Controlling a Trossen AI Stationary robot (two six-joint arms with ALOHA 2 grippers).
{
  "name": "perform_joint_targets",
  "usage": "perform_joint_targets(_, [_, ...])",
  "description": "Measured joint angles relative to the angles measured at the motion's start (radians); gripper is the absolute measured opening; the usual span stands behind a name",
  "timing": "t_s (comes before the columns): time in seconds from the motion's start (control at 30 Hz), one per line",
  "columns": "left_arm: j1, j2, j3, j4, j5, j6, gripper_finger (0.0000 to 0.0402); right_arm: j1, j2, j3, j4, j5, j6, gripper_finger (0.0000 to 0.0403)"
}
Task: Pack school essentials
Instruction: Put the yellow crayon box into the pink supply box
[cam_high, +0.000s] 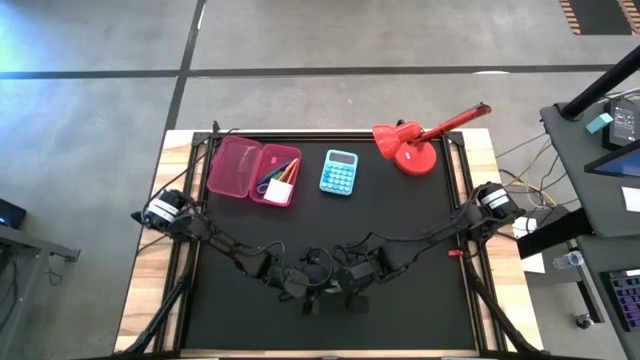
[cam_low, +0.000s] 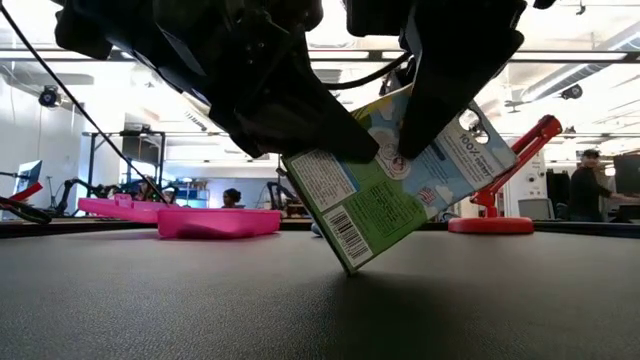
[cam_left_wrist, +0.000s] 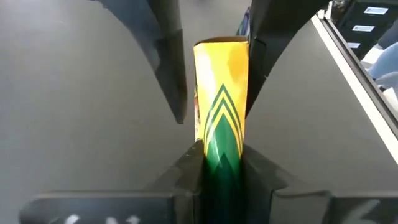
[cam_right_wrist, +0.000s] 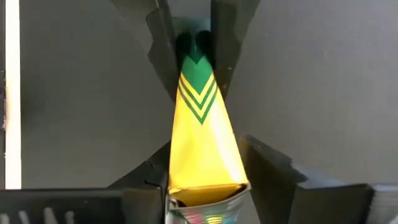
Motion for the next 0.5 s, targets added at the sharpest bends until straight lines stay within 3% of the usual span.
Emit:
perform_joint_targets(0.2, [0.005, 0.0, 0.002, 0.002, 0.033, 0.0, 0.0045, 0.0, -0.037, 0.0, -0.029, -0.002, 0.002, 0.0188])
perform_joint_targets(0.43, [0.016, -0.009, 0.003, 0.001, 0.037, -0.001, 0.0044, 0.0, -0.221, 0.0, -0.182, -0.016, 0.067, 0.0217])
perform_joint_targets(0.5, [0.026, -0.023, 0.003, -0.004, 0.039, -0.002, 0.0044, 0.002, -0.271, 0.0, -0.195, 0.027, 0.092, 0.0216])
